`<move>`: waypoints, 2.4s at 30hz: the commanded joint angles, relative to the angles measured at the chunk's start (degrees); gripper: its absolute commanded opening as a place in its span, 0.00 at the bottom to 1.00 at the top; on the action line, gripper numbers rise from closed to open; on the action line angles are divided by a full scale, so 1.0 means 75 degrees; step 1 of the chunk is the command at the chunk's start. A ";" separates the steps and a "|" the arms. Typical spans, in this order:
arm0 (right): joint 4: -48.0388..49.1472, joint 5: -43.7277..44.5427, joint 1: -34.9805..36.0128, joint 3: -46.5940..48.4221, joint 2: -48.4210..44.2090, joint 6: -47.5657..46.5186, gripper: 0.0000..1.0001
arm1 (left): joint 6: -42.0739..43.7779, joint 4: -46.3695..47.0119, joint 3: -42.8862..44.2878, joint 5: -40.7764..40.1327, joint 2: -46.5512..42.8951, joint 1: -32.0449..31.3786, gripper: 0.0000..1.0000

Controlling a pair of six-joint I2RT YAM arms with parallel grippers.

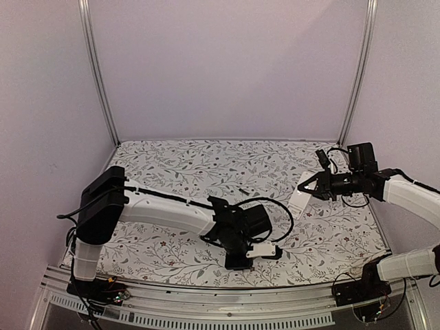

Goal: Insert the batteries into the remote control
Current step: Pick up the battery from the center of the board, then place the battery in the battery compartment.

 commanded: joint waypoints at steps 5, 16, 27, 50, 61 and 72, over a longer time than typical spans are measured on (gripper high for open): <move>0.0018 -0.0179 -0.0013 -0.0084 -0.0047 0.0085 0.00 | 0.0043 -0.0111 -0.0269 -0.0367 0.0029 -0.0121 0.04; 0.0554 -0.0451 0.1070 0.0129 0.0460 0.0496 0.00 | 0.0356 0.2213 -0.1831 0.0417 -0.2895 0.0381 0.00; 0.1443 -0.0335 0.2206 0.0291 0.0899 0.1030 0.00 | 0.0687 0.3620 -0.2004 0.0967 -0.3622 0.0386 0.00; 0.2667 -0.0538 0.3067 0.0315 0.1356 0.1847 0.00 | 0.1225 0.3654 -0.1779 0.1040 -0.3004 0.0453 0.00; 0.2993 -0.0817 0.3119 0.0312 0.1367 0.1979 0.00 | 0.1379 0.3639 -0.1955 0.0958 -0.2920 0.0597 0.00; 0.3023 -0.0918 0.3114 0.0336 0.1328 0.1992 0.00 | 0.1751 0.3216 -0.2174 0.0656 -0.2976 0.0632 0.04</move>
